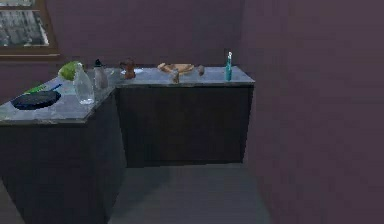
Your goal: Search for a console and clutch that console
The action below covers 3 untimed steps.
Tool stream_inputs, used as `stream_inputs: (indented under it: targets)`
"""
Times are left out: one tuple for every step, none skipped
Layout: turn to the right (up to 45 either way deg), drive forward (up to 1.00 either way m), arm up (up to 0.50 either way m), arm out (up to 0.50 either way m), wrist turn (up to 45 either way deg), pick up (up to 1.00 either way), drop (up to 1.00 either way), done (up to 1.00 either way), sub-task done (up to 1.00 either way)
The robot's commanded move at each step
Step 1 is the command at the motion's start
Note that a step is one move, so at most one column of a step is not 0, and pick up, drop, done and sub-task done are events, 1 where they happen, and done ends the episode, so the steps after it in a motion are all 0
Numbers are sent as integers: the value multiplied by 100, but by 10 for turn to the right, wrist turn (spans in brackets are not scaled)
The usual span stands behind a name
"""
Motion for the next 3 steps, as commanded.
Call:
stream_inputs:
  targets:
    - [-270, 0, 0, 0, 0, 0, 0, 0, 0]
    - [0, 0, 40, 0, 0, 0, 0, 0, 0]
    - [0, 0, 0, 36, 0, 0, 0, 0, 0]
